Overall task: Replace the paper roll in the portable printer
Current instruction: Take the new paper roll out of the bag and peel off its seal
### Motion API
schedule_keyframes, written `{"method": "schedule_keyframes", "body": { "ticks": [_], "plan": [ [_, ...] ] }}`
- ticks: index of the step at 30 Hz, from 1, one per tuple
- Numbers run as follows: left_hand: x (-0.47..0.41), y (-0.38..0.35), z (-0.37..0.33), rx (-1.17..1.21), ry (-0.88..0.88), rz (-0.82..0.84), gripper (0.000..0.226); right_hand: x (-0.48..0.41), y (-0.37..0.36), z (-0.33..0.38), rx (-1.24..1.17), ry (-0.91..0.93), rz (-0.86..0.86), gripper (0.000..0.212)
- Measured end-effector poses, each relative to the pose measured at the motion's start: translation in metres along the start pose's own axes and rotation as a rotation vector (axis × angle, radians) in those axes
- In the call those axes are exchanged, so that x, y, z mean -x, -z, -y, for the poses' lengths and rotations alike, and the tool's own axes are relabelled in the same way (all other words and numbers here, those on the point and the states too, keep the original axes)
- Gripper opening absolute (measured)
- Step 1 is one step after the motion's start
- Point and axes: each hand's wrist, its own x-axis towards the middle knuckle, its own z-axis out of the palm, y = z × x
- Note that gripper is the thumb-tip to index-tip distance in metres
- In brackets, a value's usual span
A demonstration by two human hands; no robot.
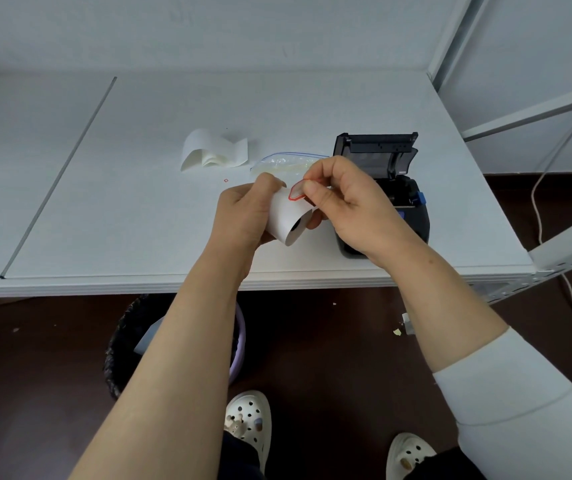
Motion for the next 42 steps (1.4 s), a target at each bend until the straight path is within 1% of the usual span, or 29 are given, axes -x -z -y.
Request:
{"method": "schedule_keyframes", "body": {
  "ticks": [3,6,7,10,12,16,19,22,25,27,30,31,33,34,35,38,40,42],
  "plan": [
    [0.0,0.001,0.0,0.006,0.008,-0.009,0.017,0.0,-0.001,-0.001,-0.025,-0.021,-0.009,0.008],
    [0.001,0.001,-0.001,0.019,0.024,-0.029,0.017,-0.002,0.002,0.001,-0.174,-0.073,-0.057,0.012],
    [0.001,0.001,-0.002,0.012,0.024,-0.035,0.017,-0.002,0.003,0.002,-0.188,-0.08,-0.062,0.013],
    [0.003,0.0,-0.003,-0.018,0.017,-0.036,0.017,-0.002,0.003,0.001,-0.084,-0.082,-0.064,0.014],
    [0.005,0.003,-0.005,-0.032,0.018,-0.04,0.017,-0.004,0.003,0.002,-0.028,-0.068,-0.098,0.015],
    [0.006,0.018,-0.005,-0.03,0.036,-0.06,0.014,-0.012,0.001,0.009,-0.054,-0.035,-0.211,0.015],
    [0.0,0.031,-0.004,-0.037,0.051,-0.111,0.013,-0.028,-0.01,0.016,-0.041,-0.052,-0.225,0.018],
    [-0.012,0.049,-0.01,-0.146,0.012,-0.161,0.01,-0.06,-0.023,0.024,-0.049,-0.15,-0.191,0.01],
    [-0.028,0.069,-0.02,-0.356,-0.116,-0.169,0.019,-0.098,-0.036,0.029,-0.031,-0.245,-0.151,0.007],
    [-0.041,0.079,-0.026,-0.548,-0.193,-0.123,0.017,-0.122,-0.045,0.026,0.009,-0.299,-0.121,0.005],
    [-0.067,0.087,-0.035,-0.822,-0.226,-0.001,0.048,-0.152,-0.059,0.014,0.05,-0.405,-0.099,0.005],
    [-0.075,0.088,-0.039,-0.875,-0.227,0.048,0.053,-0.161,-0.062,0.008,0.085,-0.442,-0.1,0.017],
    [-0.088,0.088,-0.045,-0.921,-0.193,0.144,0.057,-0.177,-0.067,-0.004,0.188,-0.514,-0.074,0.034],
    [-0.094,0.088,-0.046,-0.921,-0.167,0.186,0.057,-0.183,-0.069,-0.009,0.264,-0.547,-0.05,0.036],
    [-0.099,0.088,-0.047,-0.925,-0.147,0.218,0.057,-0.188,-0.07,-0.012,0.336,-0.577,-0.023,0.034],
    [-0.114,0.091,-0.041,-1.027,-0.096,0.286,0.059,-0.199,-0.072,-0.02,0.476,-0.624,0.041,0.009],
    [-0.121,0.094,-0.034,-1.056,-0.066,0.296,0.06,-0.206,-0.075,-0.025,0.512,-0.638,0.076,0.012],
    [-0.125,0.094,-0.027,-1.022,-0.032,0.291,0.058,-0.21,-0.079,-0.03,0.569,-0.641,0.126,0.018]
  ]
}}
